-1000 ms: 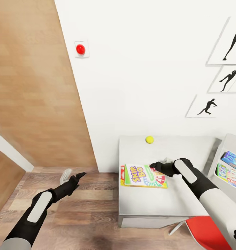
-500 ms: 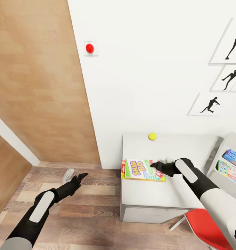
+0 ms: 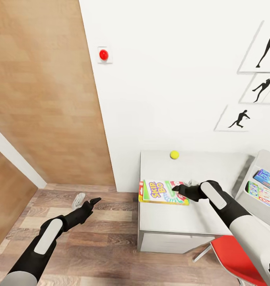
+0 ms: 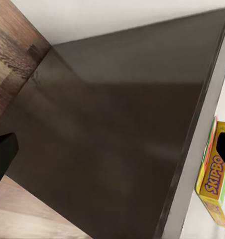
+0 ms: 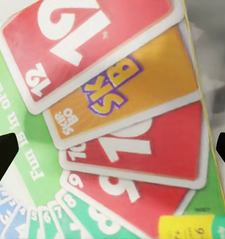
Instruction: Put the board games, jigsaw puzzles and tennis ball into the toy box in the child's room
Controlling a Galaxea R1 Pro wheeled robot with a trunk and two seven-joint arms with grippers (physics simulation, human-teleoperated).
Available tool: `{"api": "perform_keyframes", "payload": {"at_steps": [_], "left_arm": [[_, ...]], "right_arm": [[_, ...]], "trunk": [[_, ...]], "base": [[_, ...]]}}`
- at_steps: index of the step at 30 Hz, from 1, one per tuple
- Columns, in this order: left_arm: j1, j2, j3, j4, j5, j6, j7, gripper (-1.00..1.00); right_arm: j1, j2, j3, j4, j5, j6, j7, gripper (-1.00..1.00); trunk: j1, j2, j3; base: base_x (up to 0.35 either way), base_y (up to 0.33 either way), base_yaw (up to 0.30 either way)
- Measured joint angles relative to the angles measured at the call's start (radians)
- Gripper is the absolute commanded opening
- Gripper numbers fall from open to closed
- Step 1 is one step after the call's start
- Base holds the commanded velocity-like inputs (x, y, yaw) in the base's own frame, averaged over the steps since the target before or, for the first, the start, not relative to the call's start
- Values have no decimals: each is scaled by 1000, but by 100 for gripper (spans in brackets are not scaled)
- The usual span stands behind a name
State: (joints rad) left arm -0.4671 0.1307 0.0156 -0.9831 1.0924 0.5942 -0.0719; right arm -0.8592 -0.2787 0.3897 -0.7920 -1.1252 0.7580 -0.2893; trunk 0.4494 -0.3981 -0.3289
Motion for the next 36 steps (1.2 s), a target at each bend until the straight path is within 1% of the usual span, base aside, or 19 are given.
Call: {"api": "perform_keyframes", "payload": {"at_steps": [11, 19, 24, 36], "left_arm": [[0, 0, 0, 0, 0, 0, -1, 100], [0, 0, 0, 0, 0, 0, -1, 100], [0, 0, 0, 0, 0, 0, -1, 100], [0, 0, -2, -1, 1, -1, -1, 100]], "right_arm": [[0, -1, 0, -2, 1, 0, 0, 100], [-1, -1, 0, -2, 1, 0, 0, 100], [0, -1, -1, -3, 1, 0, 0, 100], [0, -4, -2, 3, 0, -2, 0, 100]], "trunk": [[0, 0, 0], [0, 0, 0], [0, 0, 0], [0, 0, 0]], "base": [[-4, 0, 24], [-1, 0, 185], [0, 0, 108], [0, 0, 24]]}}
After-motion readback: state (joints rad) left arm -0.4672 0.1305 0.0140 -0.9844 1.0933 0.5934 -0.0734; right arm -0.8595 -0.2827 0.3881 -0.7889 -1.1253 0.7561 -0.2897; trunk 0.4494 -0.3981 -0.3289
